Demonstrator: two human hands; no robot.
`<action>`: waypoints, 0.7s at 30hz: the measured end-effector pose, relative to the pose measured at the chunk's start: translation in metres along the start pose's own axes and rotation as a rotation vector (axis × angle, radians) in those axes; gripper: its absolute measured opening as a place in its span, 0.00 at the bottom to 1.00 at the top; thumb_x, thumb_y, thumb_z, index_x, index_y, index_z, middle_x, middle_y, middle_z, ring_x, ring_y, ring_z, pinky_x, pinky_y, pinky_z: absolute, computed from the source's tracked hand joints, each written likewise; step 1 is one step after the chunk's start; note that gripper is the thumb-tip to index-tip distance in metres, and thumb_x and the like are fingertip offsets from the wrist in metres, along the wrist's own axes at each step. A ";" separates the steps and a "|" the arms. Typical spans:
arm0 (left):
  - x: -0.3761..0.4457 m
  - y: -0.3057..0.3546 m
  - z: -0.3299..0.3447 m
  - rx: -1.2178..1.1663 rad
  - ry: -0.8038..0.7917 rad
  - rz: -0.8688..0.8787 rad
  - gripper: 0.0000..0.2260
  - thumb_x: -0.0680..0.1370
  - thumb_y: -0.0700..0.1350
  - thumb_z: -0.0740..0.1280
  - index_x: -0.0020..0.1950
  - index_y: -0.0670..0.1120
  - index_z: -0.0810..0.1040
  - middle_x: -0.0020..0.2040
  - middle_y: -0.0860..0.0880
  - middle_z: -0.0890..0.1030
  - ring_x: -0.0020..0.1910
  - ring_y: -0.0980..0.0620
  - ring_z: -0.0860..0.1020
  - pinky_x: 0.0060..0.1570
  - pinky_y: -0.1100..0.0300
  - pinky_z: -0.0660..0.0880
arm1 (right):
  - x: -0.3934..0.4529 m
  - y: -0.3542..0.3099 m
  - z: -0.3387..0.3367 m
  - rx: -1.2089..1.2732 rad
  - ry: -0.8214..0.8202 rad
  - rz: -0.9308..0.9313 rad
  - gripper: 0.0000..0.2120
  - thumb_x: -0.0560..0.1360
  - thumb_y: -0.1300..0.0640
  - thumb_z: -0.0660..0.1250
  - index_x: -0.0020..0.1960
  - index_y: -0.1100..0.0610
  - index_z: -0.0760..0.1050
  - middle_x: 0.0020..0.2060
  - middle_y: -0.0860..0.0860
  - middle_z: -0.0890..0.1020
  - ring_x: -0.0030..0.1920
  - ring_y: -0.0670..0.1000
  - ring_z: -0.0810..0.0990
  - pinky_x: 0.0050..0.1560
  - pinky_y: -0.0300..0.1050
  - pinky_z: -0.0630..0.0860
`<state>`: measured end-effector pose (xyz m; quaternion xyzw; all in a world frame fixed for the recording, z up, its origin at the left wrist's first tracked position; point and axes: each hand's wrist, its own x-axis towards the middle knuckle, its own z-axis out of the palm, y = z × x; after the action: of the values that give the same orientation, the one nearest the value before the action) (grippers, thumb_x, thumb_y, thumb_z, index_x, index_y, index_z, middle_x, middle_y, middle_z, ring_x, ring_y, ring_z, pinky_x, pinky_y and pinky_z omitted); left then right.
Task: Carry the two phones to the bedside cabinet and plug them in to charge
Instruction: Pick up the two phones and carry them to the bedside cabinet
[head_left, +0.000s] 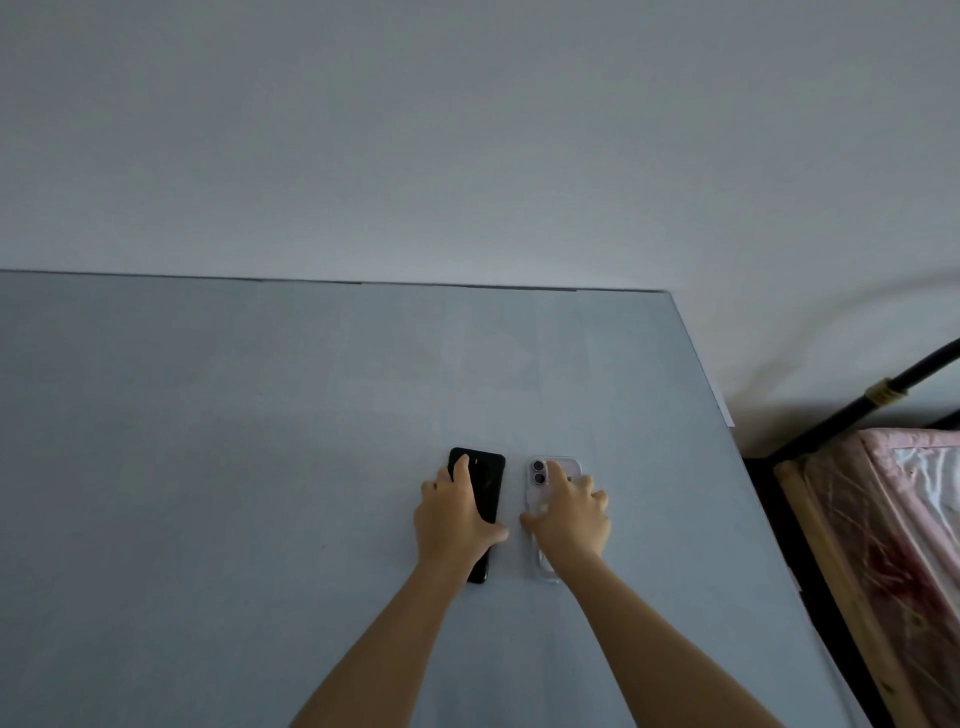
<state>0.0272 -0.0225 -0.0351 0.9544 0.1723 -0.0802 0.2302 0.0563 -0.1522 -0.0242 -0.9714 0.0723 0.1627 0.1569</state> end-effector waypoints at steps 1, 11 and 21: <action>0.000 0.000 -0.002 0.009 -0.004 0.000 0.45 0.62 0.54 0.73 0.74 0.48 0.57 0.64 0.49 0.72 0.57 0.47 0.70 0.40 0.60 0.68 | 0.001 0.000 -0.002 0.020 -0.004 0.008 0.29 0.69 0.50 0.69 0.67 0.46 0.63 0.59 0.55 0.70 0.57 0.58 0.69 0.41 0.45 0.68; -0.004 0.015 -0.038 0.162 0.143 0.089 0.36 0.62 0.52 0.71 0.68 0.46 0.63 0.56 0.48 0.72 0.54 0.48 0.68 0.33 0.60 0.67 | -0.001 0.013 -0.036 0.139 0.033 0.031 0.29 0.63 0.49 0.75 0.62 0.46 0.70 0.58 0.53 0.72 0.60 0.57 0.69 0.44 0.46 0.69; -0.023 0.091 -0.109 0.066 0.369 0.220 0.36 0.62 0.55 0.71 0.67 0.46 0.66 0.54 0.46 0.75 0.52 0.46 0.71 0.36 0.57 0.67 | -0.026 0.021 -0.146 0.287 0.318 -0.074 0.31 0.62 0.49 0.74 0.64 0.44 0.69 0.57 0.53 0.73 0.57 0.57 0.70 0.42 0.46 0.68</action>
<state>0.0472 -0.0544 0.1039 0.9730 0.1038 0.1159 0.1707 0.0708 -0.2176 0.1101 -0.9545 0.0829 -0.0102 0.2861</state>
